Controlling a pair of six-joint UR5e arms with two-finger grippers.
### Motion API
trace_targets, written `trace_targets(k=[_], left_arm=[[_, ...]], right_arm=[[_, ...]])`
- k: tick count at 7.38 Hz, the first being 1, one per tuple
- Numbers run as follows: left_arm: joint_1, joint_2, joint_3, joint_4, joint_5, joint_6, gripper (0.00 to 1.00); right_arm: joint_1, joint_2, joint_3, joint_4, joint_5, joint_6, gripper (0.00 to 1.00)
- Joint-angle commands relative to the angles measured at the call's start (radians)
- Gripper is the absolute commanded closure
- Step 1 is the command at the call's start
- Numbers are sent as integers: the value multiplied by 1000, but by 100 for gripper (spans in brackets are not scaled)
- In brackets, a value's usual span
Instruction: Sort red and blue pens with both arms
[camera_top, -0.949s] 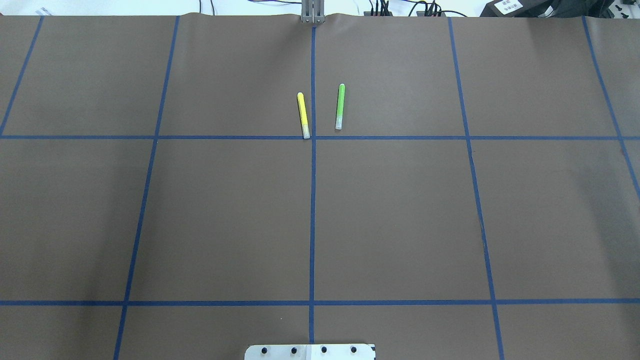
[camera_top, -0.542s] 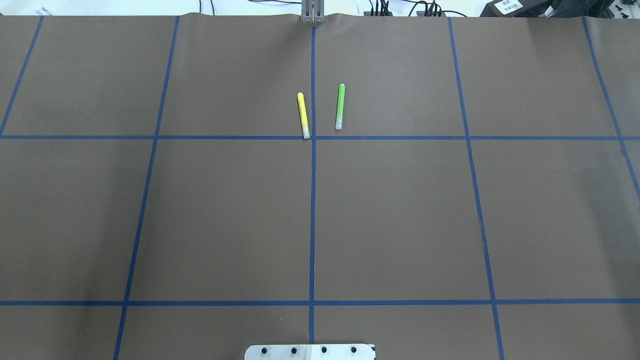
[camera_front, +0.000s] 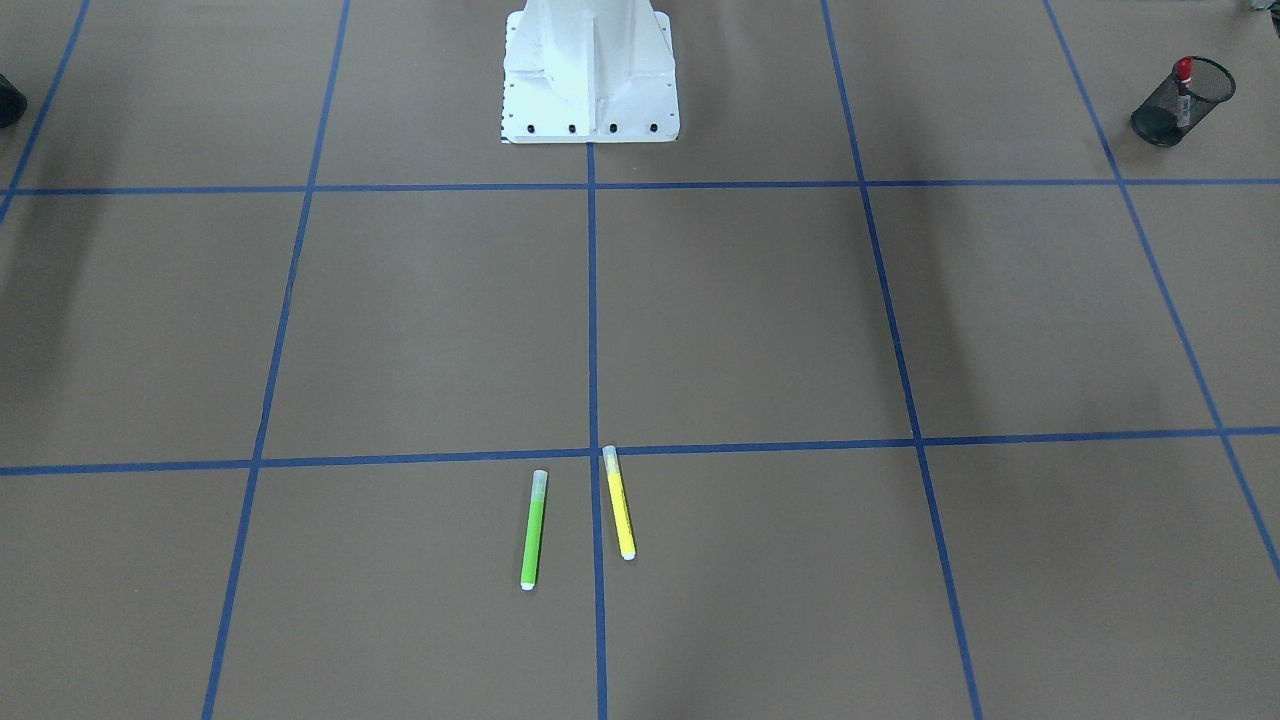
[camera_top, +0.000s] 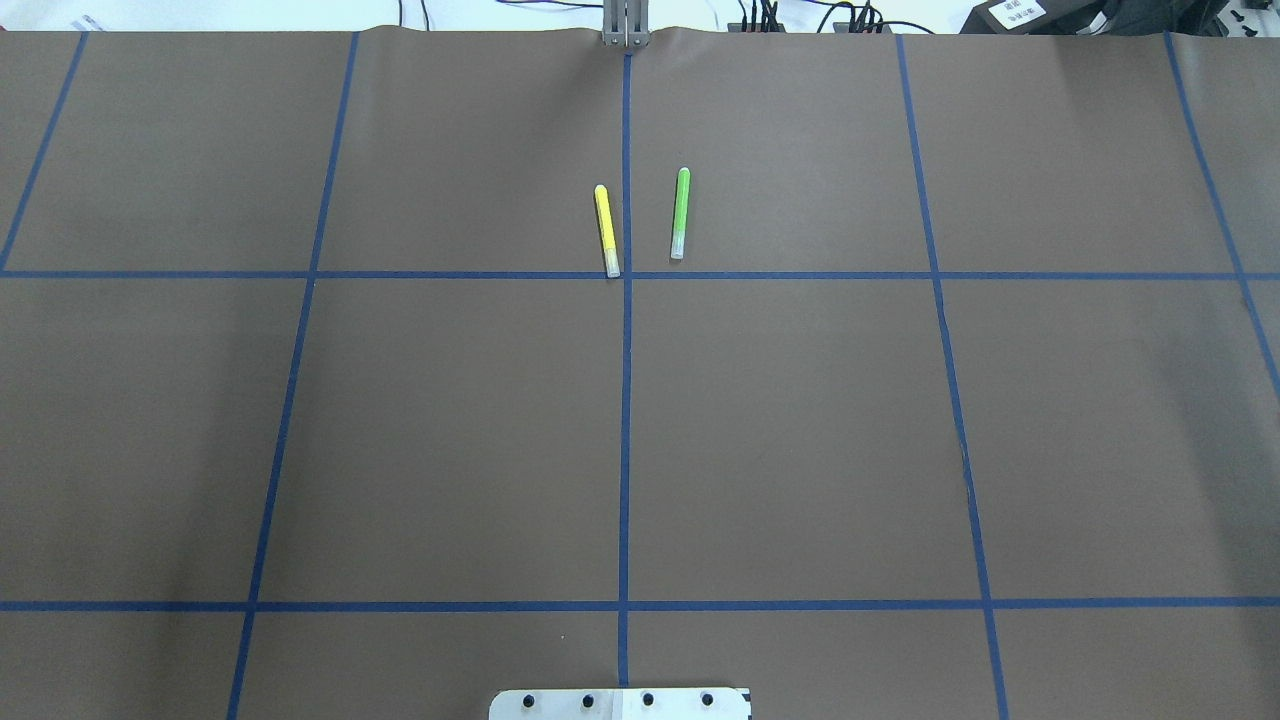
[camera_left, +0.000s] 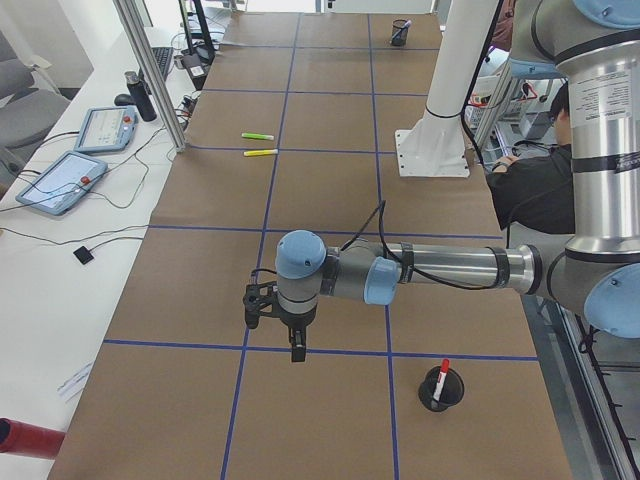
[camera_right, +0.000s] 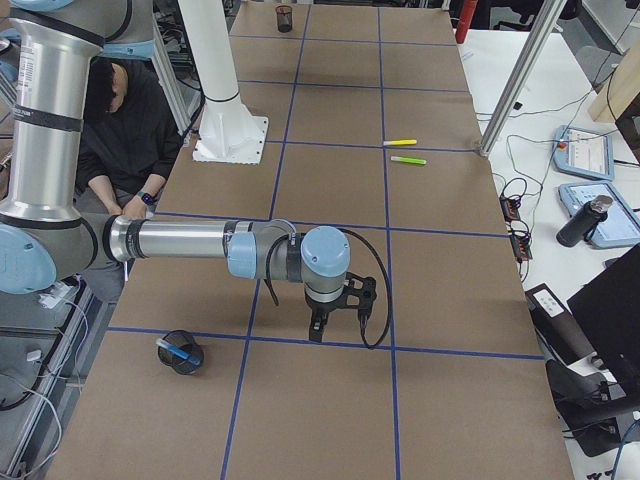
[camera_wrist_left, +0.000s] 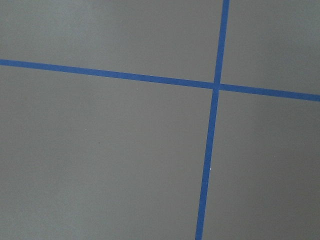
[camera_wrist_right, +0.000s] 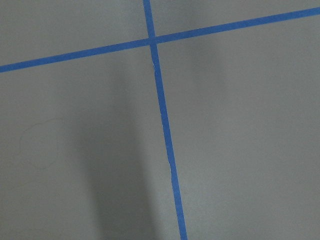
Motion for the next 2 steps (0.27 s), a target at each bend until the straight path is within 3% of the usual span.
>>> trace_targets(k=[1,2], left_arm=[[0,0,2,0,2,2,0],[0,0,2,2,2,2,0]], right_arm=[[0,0,1,-1,0,0,0],[0,0,1,1,0,0,0]])
